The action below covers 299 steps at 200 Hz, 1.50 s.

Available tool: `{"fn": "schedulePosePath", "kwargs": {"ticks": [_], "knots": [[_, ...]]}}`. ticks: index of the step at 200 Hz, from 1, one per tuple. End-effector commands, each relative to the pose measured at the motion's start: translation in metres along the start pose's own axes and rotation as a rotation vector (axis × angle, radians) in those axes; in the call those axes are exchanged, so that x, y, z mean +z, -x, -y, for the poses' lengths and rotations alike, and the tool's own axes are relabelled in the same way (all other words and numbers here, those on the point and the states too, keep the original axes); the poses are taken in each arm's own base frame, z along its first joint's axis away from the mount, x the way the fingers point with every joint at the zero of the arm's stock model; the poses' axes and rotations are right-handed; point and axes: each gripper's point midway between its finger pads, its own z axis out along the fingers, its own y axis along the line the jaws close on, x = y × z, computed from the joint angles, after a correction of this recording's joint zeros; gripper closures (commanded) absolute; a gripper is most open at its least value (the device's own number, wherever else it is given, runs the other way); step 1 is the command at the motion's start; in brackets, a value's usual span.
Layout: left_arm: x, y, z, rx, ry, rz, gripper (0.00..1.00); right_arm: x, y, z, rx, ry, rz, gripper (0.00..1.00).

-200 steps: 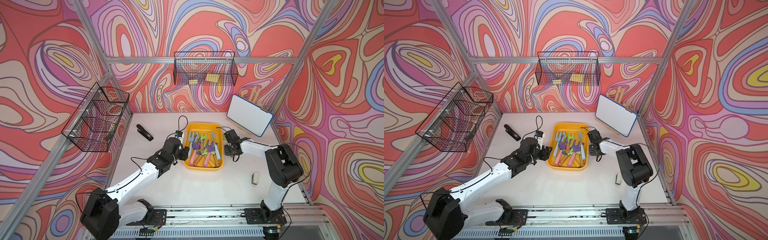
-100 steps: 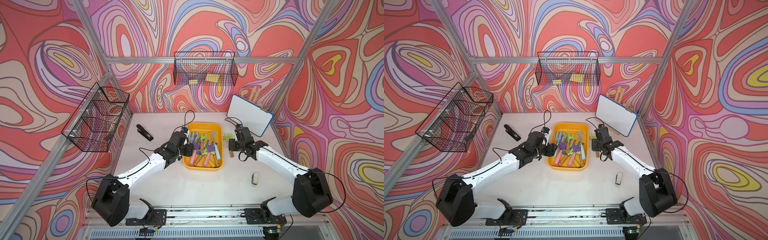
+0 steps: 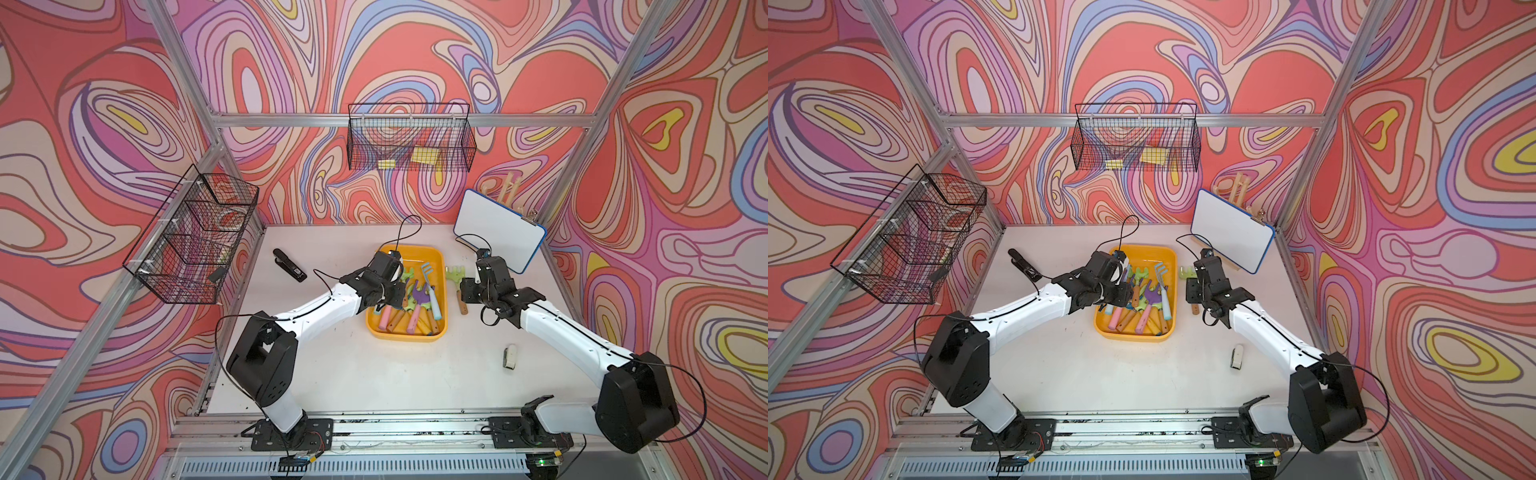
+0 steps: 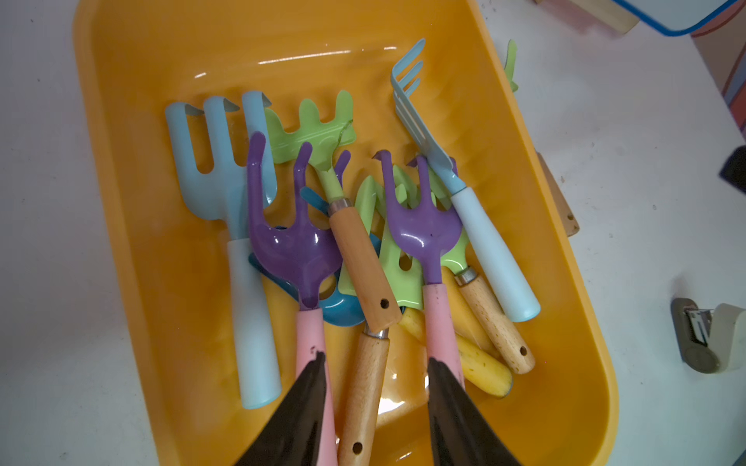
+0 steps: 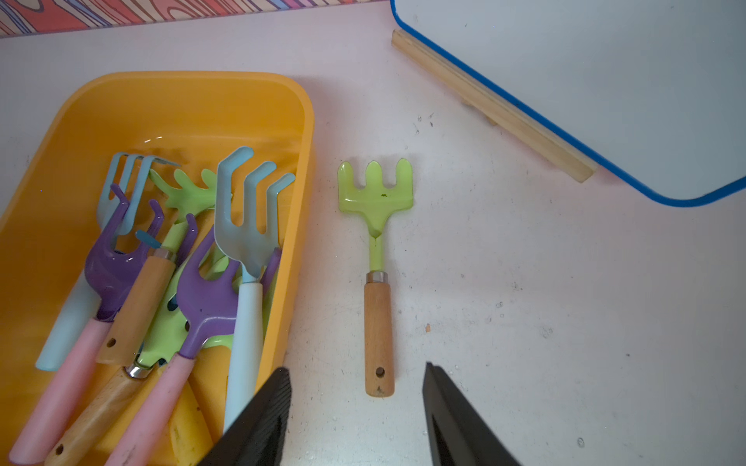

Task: Take the hand rake out of the storage box
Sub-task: Pick up the rake from the storage box.

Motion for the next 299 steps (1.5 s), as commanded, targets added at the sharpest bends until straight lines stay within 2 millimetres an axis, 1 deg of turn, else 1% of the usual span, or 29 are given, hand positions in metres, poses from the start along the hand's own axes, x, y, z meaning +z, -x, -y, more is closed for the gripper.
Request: {"fn": "schedulePosePath", "kwargs": {"ticks": [1,26,40,69,84,113,142,158,182,239,279,299], "knots": [[0.003,-0.006,-0.002,0.001,0.043,-0.066,0.54,-0.005,0.003,0.002,0.015,0.004,0.029,0.43],[0.014,-0.006,-0.005,0.013,0.097,-0.116,0.55,-0.007,0.002,0.002,0.015,0.008,0.030,0.44],[0.021,-0.006,-0.008,0.009,0.122,-0.140,0.53,-0.010,0.003,0.002,0.017,0.010,0.038,0.44],[0.036,-0.007,-0.003,-0.003,0.124,-0.180,0.51,-0.015,0.005,0.003,0.023,0.014,0.056,0.44],[0.039,-0.004,-0.002,0.003,0.140,-0.186,0.51,-0.016,0.005,0.002,0.023,0.017,0.055,0.44],[0.043,-0.001,-0.008,0.008,0.185,-0.196,0.52,-0.017,0.005,0.003,0.026,0.020,0.057,0.44],[0.052,-0.007,-0.010,0.013,0.205,-0.229,0.51,-0.017,0.005,0.002,0.025,0.021,0.060,0.45],[0.059,-0.012,-0.012,0.016,0.220,-0.248,0.54,-0.017,0.004,0.003,0.025,0.020,0.058,0.45],[0.068,-0.018,-0.012,0.012,0.228,-0.264,0.55,-0.018,0.004,0.002,0.027,0.022,0.060,0.45],[0.075,-0.011,-0.003,0.010,0.213,-0.258,0.54,-0.018,0.002,0.003,0.026,0.021,0.056,0.45],[0.086,-0.019,-0.007,0.019,0.238,-0.285,0.54,-0.020,0.003,0.004,0.027,0.019,0.061,0.45],[0.090,-0.019,-0.008,0.020,0.244,-0.286,0.54,-0.020,0.002,0.003,0.026,0.022,0.060,0.45]]}}
